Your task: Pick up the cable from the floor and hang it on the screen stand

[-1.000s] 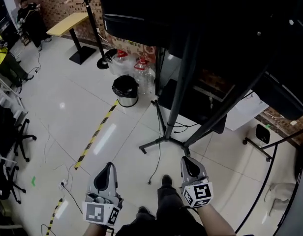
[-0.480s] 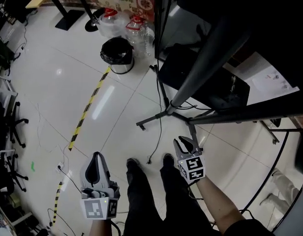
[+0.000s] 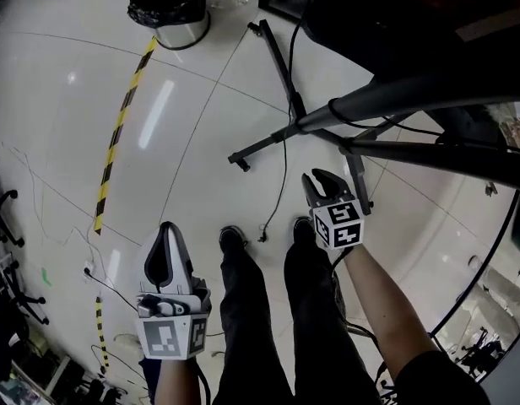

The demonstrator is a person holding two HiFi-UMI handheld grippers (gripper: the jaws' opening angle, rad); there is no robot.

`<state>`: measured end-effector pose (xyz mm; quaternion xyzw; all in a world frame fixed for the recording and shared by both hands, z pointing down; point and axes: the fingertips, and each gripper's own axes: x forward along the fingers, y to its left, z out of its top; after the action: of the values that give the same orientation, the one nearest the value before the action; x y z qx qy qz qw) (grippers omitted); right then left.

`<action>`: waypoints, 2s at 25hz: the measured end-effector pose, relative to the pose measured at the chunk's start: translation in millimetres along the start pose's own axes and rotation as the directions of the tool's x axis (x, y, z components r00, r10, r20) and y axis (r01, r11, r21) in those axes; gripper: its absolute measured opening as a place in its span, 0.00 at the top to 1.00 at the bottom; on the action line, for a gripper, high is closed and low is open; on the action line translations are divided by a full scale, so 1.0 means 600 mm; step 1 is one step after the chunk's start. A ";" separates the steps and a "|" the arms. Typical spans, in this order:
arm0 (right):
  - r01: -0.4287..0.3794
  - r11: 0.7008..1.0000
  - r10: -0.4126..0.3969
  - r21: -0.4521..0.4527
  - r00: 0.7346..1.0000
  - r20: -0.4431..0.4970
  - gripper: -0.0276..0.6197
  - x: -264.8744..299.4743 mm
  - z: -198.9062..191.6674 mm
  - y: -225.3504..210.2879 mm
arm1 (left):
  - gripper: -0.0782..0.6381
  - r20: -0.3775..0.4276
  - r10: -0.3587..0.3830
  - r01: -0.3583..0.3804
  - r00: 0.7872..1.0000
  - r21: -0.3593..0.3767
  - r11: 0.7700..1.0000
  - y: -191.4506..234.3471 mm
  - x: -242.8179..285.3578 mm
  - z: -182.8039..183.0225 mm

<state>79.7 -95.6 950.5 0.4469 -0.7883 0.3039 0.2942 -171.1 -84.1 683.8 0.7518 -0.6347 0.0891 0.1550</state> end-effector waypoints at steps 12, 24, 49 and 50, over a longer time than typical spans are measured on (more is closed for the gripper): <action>0.040 0.997 -0.026 0.064 0.978 -0.207 0.77 0.236 -0.213 -0.053 | 0.88 -0.140 -0.007 0.006 0.990 -0.007 1.000 0.087 0.110 -0.255; 0.028 0.996 -0.002 0.084 0.958 -0.287 0.75 0.362 -0.311 -0.082 | 0.88 -0.149 0.002 -0.003 0.989 -0.004 1.000 0.106 0.143 -0.358; -0.112 0.969 0.053 -0.219 0.965 -0.257 0.92 0.113 -0.111 0.012 | 0.88 -0.076 -0.023 0.021 0.997 -0.031 0.999 -0.029 0.082 -0.115; -0.115 0.965 0.055 -0.237 0.967 -0.247 0.92 0.094 -0.090 0.022 | 0.88 -0.072 -0.023 0.021 0.997 -0.028 0.999 -0.032 0.074 -0.097</action>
<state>54.4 -79.7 1023.5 0.3321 -0.7976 0.2663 0.4273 -140.4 -102.4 750.4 0.7527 -0.6217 0.1058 0.1893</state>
